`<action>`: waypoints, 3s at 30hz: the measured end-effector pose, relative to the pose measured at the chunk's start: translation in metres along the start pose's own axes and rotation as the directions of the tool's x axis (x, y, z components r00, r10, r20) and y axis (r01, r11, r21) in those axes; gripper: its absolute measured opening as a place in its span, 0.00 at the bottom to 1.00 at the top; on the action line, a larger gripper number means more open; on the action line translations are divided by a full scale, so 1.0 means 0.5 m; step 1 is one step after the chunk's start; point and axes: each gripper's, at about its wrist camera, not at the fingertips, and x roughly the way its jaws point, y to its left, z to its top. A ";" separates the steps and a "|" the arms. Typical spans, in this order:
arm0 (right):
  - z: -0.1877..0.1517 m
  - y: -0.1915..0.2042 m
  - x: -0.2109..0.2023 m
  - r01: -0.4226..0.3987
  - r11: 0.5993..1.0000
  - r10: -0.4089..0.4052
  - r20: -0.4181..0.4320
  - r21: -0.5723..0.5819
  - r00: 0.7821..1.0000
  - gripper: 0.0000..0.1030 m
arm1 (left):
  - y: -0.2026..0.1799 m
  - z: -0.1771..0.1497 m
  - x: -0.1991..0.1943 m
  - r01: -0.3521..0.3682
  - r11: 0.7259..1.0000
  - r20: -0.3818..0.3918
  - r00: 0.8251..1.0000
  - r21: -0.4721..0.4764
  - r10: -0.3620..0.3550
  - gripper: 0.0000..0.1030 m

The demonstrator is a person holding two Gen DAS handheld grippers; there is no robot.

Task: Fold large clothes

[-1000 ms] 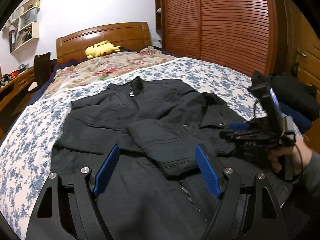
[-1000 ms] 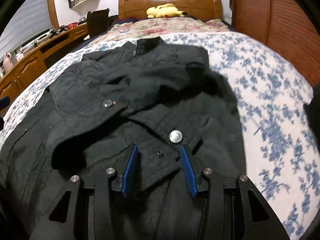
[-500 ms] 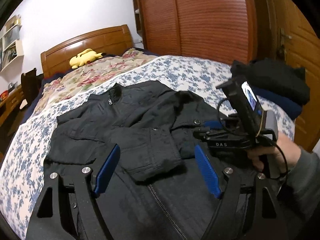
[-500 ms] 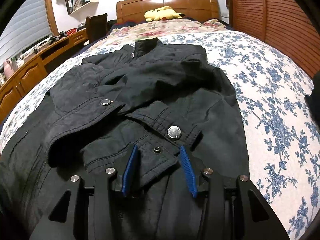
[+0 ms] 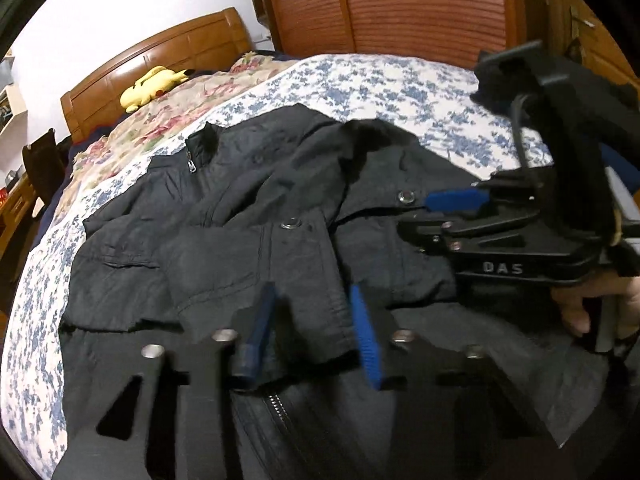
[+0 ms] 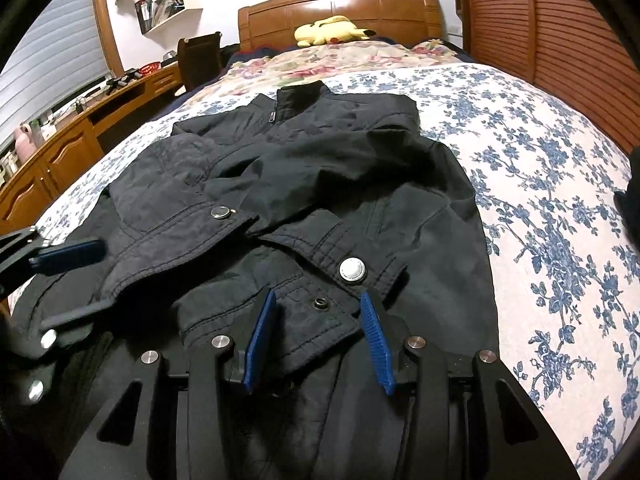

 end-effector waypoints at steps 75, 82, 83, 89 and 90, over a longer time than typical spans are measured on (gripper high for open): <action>0.182 -0.181 0.181 0.061 0.998 -0.062 -0.038 -0.030 0.997 0.03 | 0.254 -0.224 -0.169 -0.117 0.939 0.022 0.991 -0.323 0.131 0.64; 0.179 -0.208 0.185 0.104 0.994 -0.102 -0.057 0.024 0.993 0.03 | 0.258 -0.220 -0.172 -0.113 0.939 0.029 0.991 -0.325 0.129 0.64; 0.179 -0.208 0.186 0.099 0.995 -0.098 -0.062 0.021 0.993 0.03 | 0.258 -0.221 -0.172 -0.114 0.939 0.028 0.991 -0.324 0.130 0.64; 0.177 -0.185 0.138 0.129 0.991 -0.129 0.009 -0.020 0.992 0.20 | 0.262 -0.222 -0.173 -0.132 0.936 0.024 0.989 -0.325 0.148 0.64; 0.179 -0.176 0.128 0.121 0.992 -0.120 0.036 -0.035 0.992 0.24 | 0.262 -0.222 -0.172 -0.134 0.935 0.024 0.988 -0.327 0.150 0.64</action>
